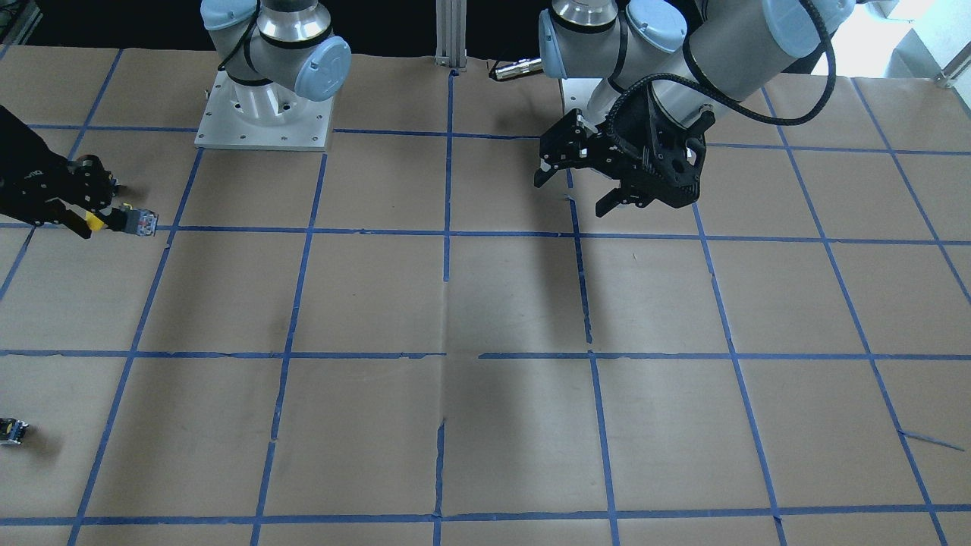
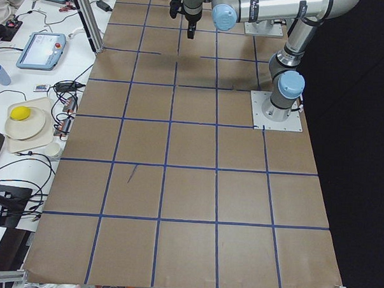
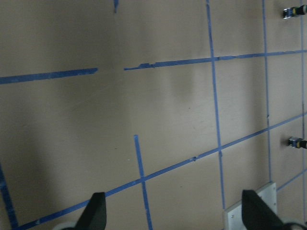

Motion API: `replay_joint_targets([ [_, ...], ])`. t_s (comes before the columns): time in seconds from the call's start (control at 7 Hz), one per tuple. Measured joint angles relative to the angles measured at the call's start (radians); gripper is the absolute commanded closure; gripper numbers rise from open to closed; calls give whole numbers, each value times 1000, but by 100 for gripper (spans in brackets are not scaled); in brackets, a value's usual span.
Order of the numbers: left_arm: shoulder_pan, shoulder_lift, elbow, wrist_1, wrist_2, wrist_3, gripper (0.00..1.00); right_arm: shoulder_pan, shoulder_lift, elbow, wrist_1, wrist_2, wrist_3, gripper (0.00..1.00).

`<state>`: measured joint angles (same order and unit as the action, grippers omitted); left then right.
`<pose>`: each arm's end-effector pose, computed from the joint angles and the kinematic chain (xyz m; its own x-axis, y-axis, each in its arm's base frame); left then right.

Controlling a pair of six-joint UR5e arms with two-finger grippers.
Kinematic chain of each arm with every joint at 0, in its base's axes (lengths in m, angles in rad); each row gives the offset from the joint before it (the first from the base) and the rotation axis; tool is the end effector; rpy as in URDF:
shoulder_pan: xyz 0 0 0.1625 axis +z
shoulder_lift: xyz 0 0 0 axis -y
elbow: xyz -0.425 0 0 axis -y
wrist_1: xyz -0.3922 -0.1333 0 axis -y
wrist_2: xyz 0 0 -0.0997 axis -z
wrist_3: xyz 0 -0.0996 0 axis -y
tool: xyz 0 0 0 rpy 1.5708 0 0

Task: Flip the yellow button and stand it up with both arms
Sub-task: 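Lower the yellow button upright onto the table with the right gripper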

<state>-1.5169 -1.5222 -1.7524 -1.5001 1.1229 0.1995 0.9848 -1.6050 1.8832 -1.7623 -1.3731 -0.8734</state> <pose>-0.1513 -0.4708 0.4392 -0.8914 0.1235 0.4360 0.1254 0.9918 -0.0246 -0.1234 -0.4623 0.3736 -0.9409 -0.2789 -0.1920 -0.2651 0.9596 -0.0944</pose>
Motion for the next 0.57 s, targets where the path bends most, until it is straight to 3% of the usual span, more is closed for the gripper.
replay_joint_targets([
  [0.57, 1, -6, 2, 0, 6, 0, 0, -132, 68, 106, -309, -5, -604, 82],
])
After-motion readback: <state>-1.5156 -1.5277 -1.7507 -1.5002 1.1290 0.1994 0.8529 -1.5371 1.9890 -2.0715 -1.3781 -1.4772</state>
